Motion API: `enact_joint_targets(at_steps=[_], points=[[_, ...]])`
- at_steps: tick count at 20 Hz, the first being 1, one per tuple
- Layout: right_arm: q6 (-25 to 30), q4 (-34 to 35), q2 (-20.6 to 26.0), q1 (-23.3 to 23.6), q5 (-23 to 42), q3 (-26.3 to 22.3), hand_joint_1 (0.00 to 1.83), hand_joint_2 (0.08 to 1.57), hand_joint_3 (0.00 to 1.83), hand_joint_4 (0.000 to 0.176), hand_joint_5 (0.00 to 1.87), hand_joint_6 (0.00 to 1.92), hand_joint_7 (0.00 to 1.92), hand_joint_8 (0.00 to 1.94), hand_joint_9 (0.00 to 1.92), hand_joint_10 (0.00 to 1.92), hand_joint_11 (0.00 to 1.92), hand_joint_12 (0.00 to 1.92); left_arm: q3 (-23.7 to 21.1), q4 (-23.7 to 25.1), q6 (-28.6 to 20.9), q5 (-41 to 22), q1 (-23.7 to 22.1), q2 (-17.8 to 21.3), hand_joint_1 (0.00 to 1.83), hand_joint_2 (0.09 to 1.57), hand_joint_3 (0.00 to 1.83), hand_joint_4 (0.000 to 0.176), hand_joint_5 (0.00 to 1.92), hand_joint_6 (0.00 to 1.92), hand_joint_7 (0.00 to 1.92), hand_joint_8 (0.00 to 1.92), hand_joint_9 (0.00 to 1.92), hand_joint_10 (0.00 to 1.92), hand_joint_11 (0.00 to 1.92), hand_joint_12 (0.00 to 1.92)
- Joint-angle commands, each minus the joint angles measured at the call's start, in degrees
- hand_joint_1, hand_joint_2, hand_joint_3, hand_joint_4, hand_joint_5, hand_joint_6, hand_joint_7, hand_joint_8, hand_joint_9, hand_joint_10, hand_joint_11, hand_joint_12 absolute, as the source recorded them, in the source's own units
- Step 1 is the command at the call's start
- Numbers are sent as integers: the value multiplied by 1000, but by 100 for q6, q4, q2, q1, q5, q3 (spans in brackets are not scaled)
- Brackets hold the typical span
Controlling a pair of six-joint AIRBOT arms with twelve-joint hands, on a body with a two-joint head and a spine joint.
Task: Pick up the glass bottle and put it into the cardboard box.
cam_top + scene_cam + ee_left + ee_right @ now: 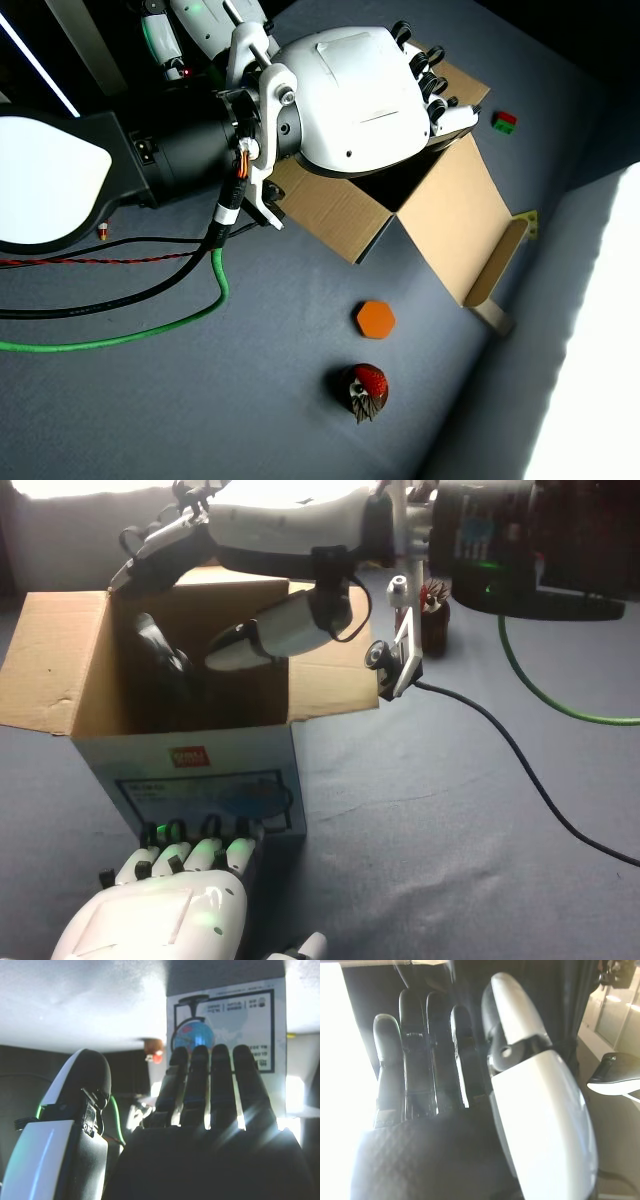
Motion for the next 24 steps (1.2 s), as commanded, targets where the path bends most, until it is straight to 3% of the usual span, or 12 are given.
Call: enact_joint_targets(at_steps=[1,4,7,10,13,15,18,20,21,23,24], points=[[20,217,82,64,407,-37,947,1069,0,0,426,106,542,0,378,446,0,1360,-33,404,-37,-290,-39,-17,229,1325,4,0,68,0,65,4,45,7,0,0],[244,217,526,146,257,-362,951,1065,0,0,425,102,529,1,366,437,0,1362,-104,264,-35,-319,-76,-15,228,1324,3,0,71,1,65,4,42,5,0,0],[387,236,1290,266,-349,-1091,947,1062,0,0,415,95,526,0,367,436,0,1365,-231,-83,80,-418,-209,13,229,1324,3,0,79,4,74,7,49,8,0,0],[585,266,2073,527,-1612,-2005,934,1056,0,0,416,93,526,0,369,434,0,1367,-448,-440,175,-723,-555,104,228,1325,3,0,80,5,79,8,55,10,0,0],[1270,312,2631,808,-2739,-2730,912,1046,0,0,419,90,526,0,371,432,0,1374,-665,-1214,570,-1151,-1147,175,229,1327,4,0,91,9,98,15,61,12,0,0],[1608,310,2865,878,-3348,-3101,890,1037,0,0,432,92,541,6,373,432,0,1381,-775,-1302,525,-1314,-1379,256,243,1325,2,0,104,13,125,21,70,15,0,0],[1446,304,2992,1023,-4355,-3542,603,1071,0,0,513,92,673,34,471,521,0,1534,-889,-1153,621,-1484,-1665,375,254,1325,1,0,168,27,239,28,154,40,0,0],[1634,13,3051,951,-4744,-3782,424,1143,10,0,629,110,778,43,574,668,141,1564,-912,-1065,770,-1498,-1864,485,242,1332,4,0,231,49,321,49,216,63,11,5],[1904,-478,3088,898,-4879,-3933,384,1167,14,0,711,145,828,54,627,734,212,1564,-909,-1013,887,-1487,-2000,532,218,1340,0,0,282,39,384,22,255,81,1,184],[2326,-1346,3158,833,-5271,-4265,393,1199,4,0,845,474,1011,100,748,884,423,1586,-838,-844,1072,-1260,-2278,614,237,1347,0,0,515,144,635,126,450,243,0,1104],[2442,-1590,3166,813,-5464,-4390,447,1213,4,0,867,778,1118,318,885,1125,743,1652,-768,-838,1299,-1090,-2475,643,260,1368,4,0,549,669,580,920,389,1038,0,1552]])
